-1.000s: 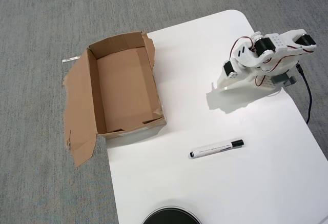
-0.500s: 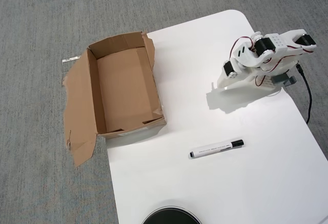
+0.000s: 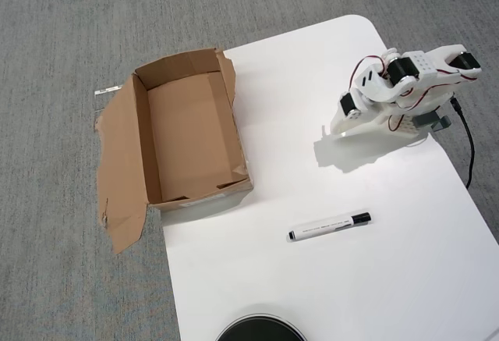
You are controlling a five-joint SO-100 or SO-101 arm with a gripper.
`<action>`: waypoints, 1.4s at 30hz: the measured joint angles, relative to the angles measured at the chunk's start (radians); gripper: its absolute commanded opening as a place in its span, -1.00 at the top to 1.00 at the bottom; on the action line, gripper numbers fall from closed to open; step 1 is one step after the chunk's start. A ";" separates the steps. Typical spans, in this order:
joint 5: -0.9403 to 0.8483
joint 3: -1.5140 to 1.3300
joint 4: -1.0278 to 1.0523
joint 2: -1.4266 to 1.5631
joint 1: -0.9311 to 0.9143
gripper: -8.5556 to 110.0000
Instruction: Grasp a pen and put it in the box.
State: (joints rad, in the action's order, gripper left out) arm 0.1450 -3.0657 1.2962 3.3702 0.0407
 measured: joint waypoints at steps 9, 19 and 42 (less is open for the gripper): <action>0.000 0.000 0.000 0.000 0.000 0.84; 0.000 0.008 0.000 0.000 0.000 0.84; 0.000 0.678 0.014 -0.586 -0.003 0.84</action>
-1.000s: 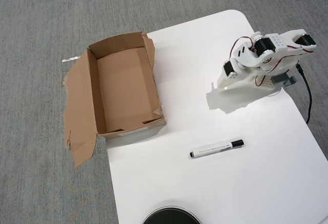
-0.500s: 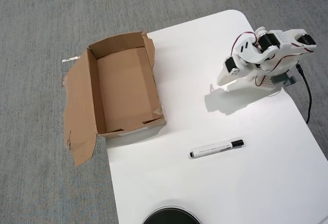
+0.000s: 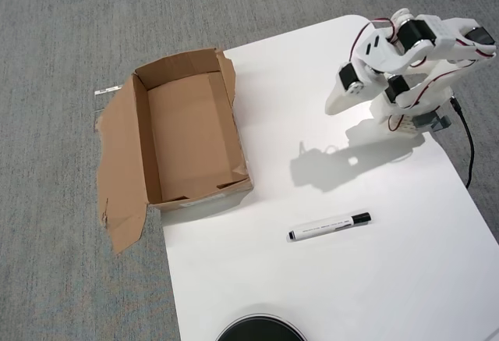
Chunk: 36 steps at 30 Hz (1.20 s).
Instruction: Grasp a pen and put it in the box.
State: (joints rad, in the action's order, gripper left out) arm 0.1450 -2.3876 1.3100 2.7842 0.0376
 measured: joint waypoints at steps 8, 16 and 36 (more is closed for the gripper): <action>0.000 0.178 0.003 -0.150 0.006 0.84; 0.000 0.416 0.006 -0.396 0.008 0.84; 0.006 0.707 0.006 -0.838 0.161 0.81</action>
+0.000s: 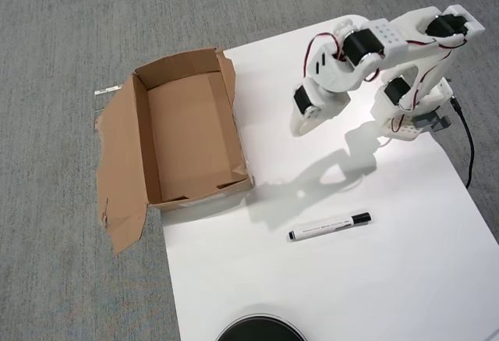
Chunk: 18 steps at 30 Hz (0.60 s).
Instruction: Grasp a pen and put it in the box.
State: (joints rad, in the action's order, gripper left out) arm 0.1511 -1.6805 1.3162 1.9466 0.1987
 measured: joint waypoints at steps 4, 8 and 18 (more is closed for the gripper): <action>-0.005 0.000 0.000 -0.011 0.086 0.82; -0.005 0.000 0.000 -0.012 0.106 0.82; 0.032 0.000 0.000 -0.011 0.101 0.82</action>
State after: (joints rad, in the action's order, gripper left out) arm 0.1833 -1.6805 1.3162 1.9359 0.2999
